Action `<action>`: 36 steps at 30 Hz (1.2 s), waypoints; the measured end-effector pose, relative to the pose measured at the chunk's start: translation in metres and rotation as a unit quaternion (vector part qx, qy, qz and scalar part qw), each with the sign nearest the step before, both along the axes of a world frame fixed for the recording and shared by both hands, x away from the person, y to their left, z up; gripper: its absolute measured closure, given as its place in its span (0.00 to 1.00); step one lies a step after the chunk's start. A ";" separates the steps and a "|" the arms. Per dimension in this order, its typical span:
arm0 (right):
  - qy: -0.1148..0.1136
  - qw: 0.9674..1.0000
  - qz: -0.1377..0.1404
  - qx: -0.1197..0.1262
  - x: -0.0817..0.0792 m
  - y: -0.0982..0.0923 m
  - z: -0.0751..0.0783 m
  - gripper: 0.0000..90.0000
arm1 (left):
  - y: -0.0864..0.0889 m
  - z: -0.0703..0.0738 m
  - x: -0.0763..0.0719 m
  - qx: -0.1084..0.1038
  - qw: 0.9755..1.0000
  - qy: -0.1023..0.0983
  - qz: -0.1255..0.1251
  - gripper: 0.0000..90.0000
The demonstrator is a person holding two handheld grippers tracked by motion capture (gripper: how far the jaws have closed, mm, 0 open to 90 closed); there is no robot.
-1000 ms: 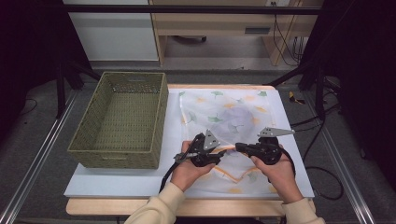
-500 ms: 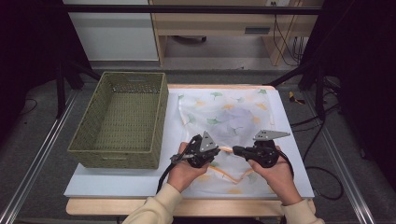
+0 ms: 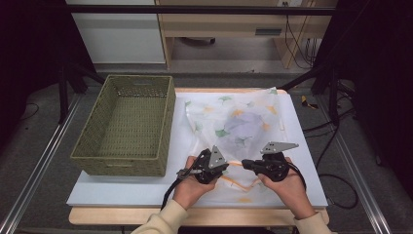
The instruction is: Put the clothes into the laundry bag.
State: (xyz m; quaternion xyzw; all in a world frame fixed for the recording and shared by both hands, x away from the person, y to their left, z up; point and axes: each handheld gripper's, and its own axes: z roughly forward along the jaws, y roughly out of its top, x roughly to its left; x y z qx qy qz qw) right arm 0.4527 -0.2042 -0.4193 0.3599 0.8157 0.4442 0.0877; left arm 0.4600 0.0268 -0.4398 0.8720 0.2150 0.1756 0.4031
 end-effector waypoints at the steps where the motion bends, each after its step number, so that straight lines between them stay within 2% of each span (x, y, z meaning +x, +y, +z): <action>1: -0.001 1.000 0.001 -0.001 0.000 0.000 -0.001 0.99 | 0.000 -0.001 0.000 0.000 1.000 0.002 -0.001 0.93; 15: 0.013 1.000 0.011 -0.012 -0.004 0.002 -0.009 0.99 | 0.000 -0.010 -0.004 0.014 0.999 0.028 -0.007 0.92; 36: 0.030 0.999 0.028 -0.028 -0.008 0.005 -0.020 0.99 | 0.001 -0.020 -0.009 0.027 0.999 0.044 -0.018 0.89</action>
